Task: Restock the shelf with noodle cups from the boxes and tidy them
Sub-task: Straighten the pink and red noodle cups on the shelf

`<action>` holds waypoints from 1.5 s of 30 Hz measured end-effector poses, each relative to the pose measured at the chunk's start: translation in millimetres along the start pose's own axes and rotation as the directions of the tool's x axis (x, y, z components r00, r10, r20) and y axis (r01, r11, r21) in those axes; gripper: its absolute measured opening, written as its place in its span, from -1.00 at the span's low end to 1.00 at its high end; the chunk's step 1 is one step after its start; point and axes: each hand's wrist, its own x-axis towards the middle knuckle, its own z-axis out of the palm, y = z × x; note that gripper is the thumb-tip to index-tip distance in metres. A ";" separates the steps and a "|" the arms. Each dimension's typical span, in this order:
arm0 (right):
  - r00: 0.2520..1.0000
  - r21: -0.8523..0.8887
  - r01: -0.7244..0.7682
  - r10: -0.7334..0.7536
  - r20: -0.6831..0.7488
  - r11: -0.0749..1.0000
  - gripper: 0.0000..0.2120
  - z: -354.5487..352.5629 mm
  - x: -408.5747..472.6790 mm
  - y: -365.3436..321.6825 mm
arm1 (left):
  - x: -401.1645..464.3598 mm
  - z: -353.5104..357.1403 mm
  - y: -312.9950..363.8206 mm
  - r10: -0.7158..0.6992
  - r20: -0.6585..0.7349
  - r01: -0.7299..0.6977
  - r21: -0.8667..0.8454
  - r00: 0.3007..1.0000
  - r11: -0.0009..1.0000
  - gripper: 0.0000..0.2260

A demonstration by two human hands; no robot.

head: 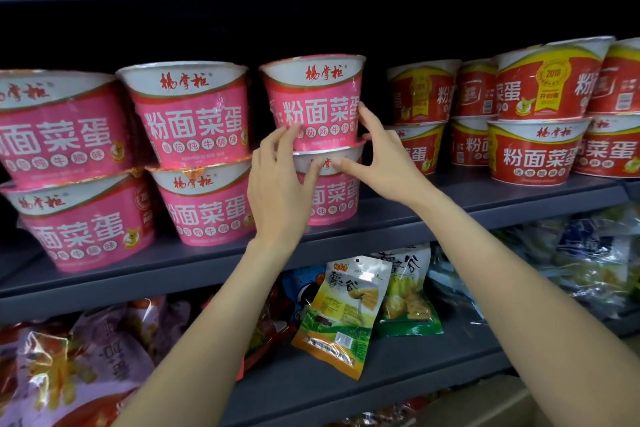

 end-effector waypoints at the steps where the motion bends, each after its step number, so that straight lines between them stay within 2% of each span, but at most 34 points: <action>1: 1.000 -0.001 0.003 -0.003 -0.004 1.000 -0.09 0.4 0.7 2.6 | -1.5 2.8 0.2 0.010 -0.032 -0.011 -0.028 0.999 1.000 -0.55; 4: 1.000 0.000 0.015 -0.015 -0.024 1.000 -0.11 -1.4 2.1 6.7 | -3.3 11.8 -3.3 0.104 -0.117 -0.115 -0.087 0.988 0.990 -0.69; 8: 0.997 0.027 0.016 -0.014 -0.070 1.000 -0.22 1.7 -4.1 10.9 | -4.4 18.9 -13.1 0.288 -0.149 -0.295 -0.029 0.946 0.955 -0.78; 10: 0.996 0.043 0.021 -0.016 -0.093 0.999 -0.34 2.7 -10.3 10.5 | -2.2 14.5 -13.9 0.346 -0.095 -0.348 -0.008 0.933 0.937 -0.78; 13: 0.996 0.066 0.015 -0.009 -0.090 0.998 -0.44 3.0 -19.0 9.4 | 8.8 3.9 -7.4 0.403 0.066 -0.402 -0.025 0.913 0.915 -0.77; 16: 0.999 0.051 -0.017 0.020 -0.050 0.999 -0.49 -3.2 -18.8 8.1 | 33.7 -4.6 23.3 0.487 0.175 -0.437 -0.261 0.855 0.861 -0.80; 19: 0.995 -0.005 -0.047 0.047 -0.088 0.999 -0.65 -28.0 -19.6 11.5 | 56.7 -5.6 67.2 0.451 0.252 -0.304 -0.461 0.856 0.834 -0.79; 21: 0.977 -0.057 -0.164 0.154 -0.147 0.985 -0.74 -48.8 -22.9 14.6 | 64.4 0.3 87.5 0.375 0.320 -0.165 -0.528 0.870 0.833 -0.80; 23: 0.912 -0.070 -0.336 0.306 -0.272 0.939 -0.80 -69.1 -25.7 19.7 | 62.7 14.2 98.9 0.285 0.418 -0.006 -0.554 0.863 0.832 -0.80; 25: 0.835 -0.124 -0.466 0.388 -0.390 0.876 -0.81 -87.3 -26.1 33.4 | 56.2 38.3 105.7 0.164 0.547 0.182 -0.523 0.821 0.832 -0.80; 27: 0.796 -0.190 -0.544 0.432 -0.423 0.817 -0.83 -100.4 -27.7 50.0 | 49.3 67.0 109.7 -0.029 0.661 0.412 -0.432 0.750 0.802 -0.80; 29: 0.784 -0.224 -0.579 0.460 -0.416 0.784 -0.82 -109.7 -29.3 67.3 | 48.4 95.4 112.1 -0.235 0.704 0.625 -0.366 0.671 0.690 -0.76; 31: 0.798 -0.271 -0.572 0.448 -0.403 0.774 -0.79 -114.5 -30.0 83.6 | 49.8 121.2 113.1 -0.335 0.694 0.704 -0.349 0.638 0.618 -0.73; 33: 0.831 -0.296 -0.523 0.400 -0.387 0.799 -0.73 -115.5 -27.1 97.6 | 49.4 142.9 111.5 -0.315 0.664 0.665 -0.374 0.679 0.646 -0.68; 35: 0.857 -0.284 -0.476 0.367 -0.362 0.832 -0.66 -113.7 -20.0 110.4 | 45.7 160.3 105.9 -0.235 0.611 0.542 -0.383 0.756 0.748 -0.59; 38: 0.893 -0.261 -0.409 0.324 -0.313 0.875 -0.58 -109.0 -7.8 126.0 | 38.6 178.6 92.7 -0.025 0.490 0.174 -0.261 0.871 0.950 -0.50; 40: 0.926 -0.268 -0.341 0.272 -0.263 0.901 -0.54 -105.4 2.2 132.9 | 39.3 189.2 83.8 0.090 0.434 -0.033 -0.138 0.896 0.990 -0.47; 42: 0.948 -0.333 -0.304 0.248 -0.200 0.893 -0.50 -101.5 12.0 141.1 | 42.9 199.9 77.5 0.108 0.458 -0.091 -0.058 0.883 0.994 -0.43; 45: 0.963 -0.366 -0.260 0.212 -0.166 0.894 -0.42 -92.8 23.3 155.8 | 49.4 211.7 71.4 0.045 0.482 -0.061 0.018 0.875 0.998 -0.41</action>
